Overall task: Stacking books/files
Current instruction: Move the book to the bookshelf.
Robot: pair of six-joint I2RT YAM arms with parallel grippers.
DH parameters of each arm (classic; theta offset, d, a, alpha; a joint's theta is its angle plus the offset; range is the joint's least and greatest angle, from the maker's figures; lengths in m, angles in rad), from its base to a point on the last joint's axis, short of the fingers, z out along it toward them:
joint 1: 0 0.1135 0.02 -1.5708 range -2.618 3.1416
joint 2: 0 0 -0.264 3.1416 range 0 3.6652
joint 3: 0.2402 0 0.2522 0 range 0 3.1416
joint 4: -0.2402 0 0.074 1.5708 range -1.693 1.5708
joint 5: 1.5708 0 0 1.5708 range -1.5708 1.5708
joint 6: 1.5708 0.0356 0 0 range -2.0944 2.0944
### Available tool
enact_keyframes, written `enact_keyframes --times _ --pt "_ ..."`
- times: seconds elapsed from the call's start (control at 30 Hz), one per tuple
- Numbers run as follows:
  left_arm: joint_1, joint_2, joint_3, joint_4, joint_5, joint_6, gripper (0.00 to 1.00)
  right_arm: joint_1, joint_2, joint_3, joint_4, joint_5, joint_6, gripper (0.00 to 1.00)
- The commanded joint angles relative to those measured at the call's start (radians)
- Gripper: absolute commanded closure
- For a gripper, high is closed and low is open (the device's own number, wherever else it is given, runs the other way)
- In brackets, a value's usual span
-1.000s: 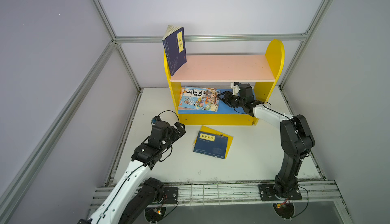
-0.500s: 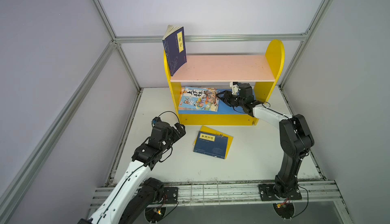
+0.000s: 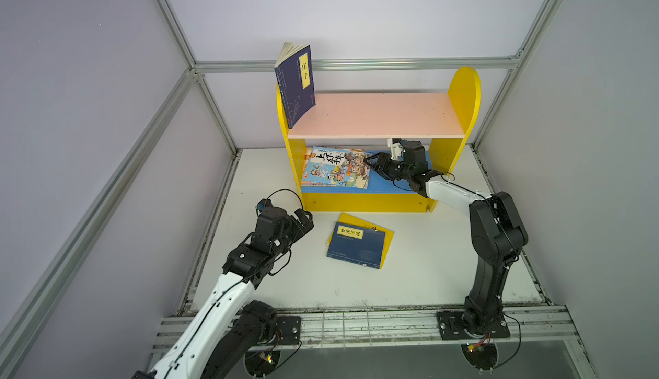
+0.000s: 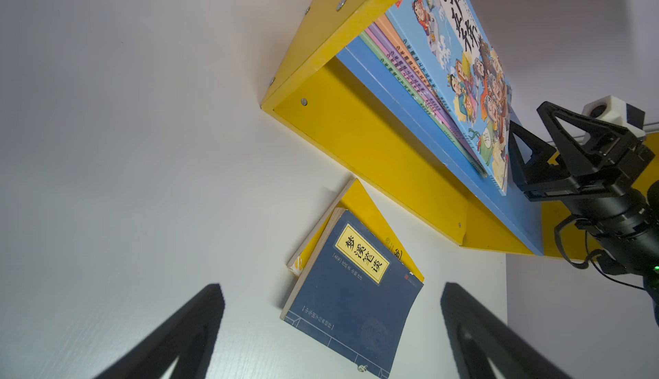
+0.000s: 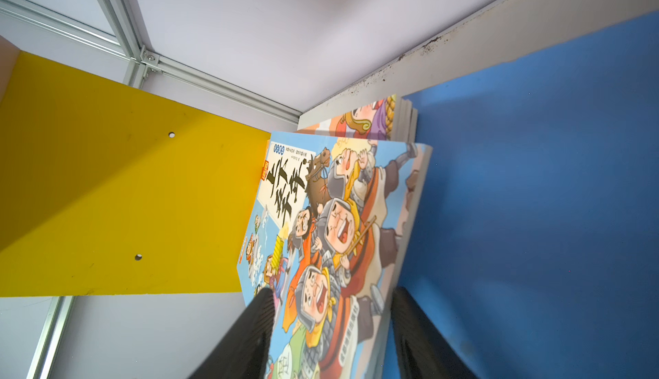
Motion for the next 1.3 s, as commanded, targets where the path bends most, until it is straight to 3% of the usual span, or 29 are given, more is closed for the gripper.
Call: enact_keyframes --times 0.0,1.0,1.27 --pt "0.001 -0.002 -0.002 0.024 -0.001 -0.002 0.01 0.0 0.002 0.013 0.02 -0.006 -0.007 0.44" --pt "0.001 -0.012 -0.009 0.023 0.002 0.001 0.01 0.017 0.097 0.179 -0.129 -0.009 -0.062 0.46" --pt "0.001 -0.011 -0.005 0.024 0.001 0.004 0.01 0.017 0.076 0.157 -0.136 0.011 -0.078 0.44"
